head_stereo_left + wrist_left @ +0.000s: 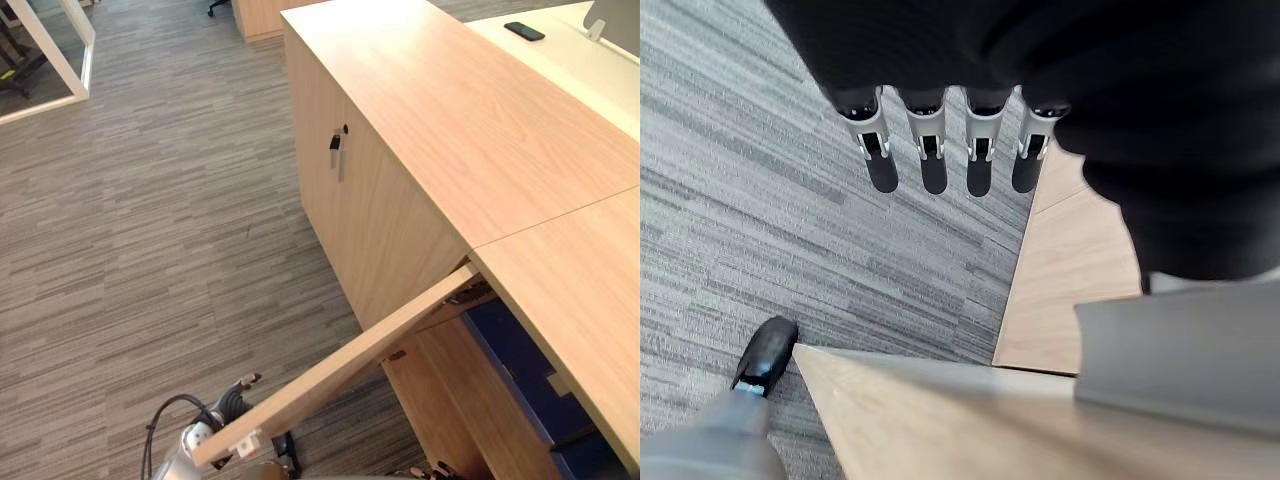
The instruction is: Walk over to the cabinet, pick up the folder, carry it to the office cabinet, place the folder inside the office cabinet, then close the office cabinet door
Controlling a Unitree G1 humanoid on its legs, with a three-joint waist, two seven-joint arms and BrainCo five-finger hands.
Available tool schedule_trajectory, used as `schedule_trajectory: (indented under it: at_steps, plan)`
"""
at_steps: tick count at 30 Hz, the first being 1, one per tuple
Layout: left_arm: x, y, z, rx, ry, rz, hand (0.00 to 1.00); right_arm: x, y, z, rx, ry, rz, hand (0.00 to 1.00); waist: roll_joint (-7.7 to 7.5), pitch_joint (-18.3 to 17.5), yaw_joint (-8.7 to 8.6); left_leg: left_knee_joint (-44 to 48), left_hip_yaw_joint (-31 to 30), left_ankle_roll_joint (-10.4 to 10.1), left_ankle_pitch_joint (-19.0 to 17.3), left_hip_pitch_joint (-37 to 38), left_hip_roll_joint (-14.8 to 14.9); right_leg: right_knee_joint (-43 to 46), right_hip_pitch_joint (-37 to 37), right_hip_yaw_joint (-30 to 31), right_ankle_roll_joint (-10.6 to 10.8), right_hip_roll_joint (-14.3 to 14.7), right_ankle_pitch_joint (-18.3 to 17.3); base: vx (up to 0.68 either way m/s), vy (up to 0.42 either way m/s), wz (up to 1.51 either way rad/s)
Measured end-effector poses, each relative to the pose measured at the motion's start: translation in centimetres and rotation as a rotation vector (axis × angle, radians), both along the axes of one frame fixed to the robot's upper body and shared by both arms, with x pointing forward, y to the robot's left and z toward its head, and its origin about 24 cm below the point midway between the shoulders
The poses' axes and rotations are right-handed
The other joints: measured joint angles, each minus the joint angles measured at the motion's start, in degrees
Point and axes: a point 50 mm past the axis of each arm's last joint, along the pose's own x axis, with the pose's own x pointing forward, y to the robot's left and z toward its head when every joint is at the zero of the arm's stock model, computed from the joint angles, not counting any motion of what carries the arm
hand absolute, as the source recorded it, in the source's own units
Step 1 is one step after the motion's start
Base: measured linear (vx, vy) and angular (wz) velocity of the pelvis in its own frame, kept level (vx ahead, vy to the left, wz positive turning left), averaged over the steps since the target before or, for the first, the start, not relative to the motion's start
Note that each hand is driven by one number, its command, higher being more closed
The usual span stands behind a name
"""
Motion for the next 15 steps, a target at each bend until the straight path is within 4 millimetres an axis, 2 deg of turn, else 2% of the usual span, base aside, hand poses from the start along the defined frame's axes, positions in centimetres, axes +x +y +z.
schedule_trajectory:
  at_steps: [5, 10, 15]
  plan:
    - [-0.6, -0.3, -0.3, -0.042, 0.03, 0.012, 0.0, -0.1, 0.2, -0.1, 0.006, 0.01, 0.023, 0.0, -0.79, -0.5, -0.01, 0.0, -0.29, 0.11, 0.03, -0.17, -0.44, -0.08, -0.04, -0.09, -0.44, -0.1, -0.21, 0.0, -0.001, 0.01]
    - [-1.0, -0.5, -0.5, -0.062, 0.049, 0.011, 0.0, -0.6, 0.4, -0.2, 0.004, 0.076, 0.171, 0.0, -1.46, -1.08, -0.07, 0.01, -1.48, 0.35, 0.11, -0.63, -0.53, 0.57, -0.02, -1.15, -1.68, -0.15, -0.5, 0.03, -0.015, 0.12]
    - [-1.7, -0.4, -0.8, -0.069, 0.08, 0.013, 0.0, -1.1, 0.6, -0.4, 0.013, 0.116, 0.222, 0.0, -2.12, -1.98, -0.1, 0.03, -1.49, 0.48, -0.14, -0.5, -0.45, 1.57, -0.11, -1.18, -2.44, -0.31, -0.68, 0.03, -0.009, 0.05]
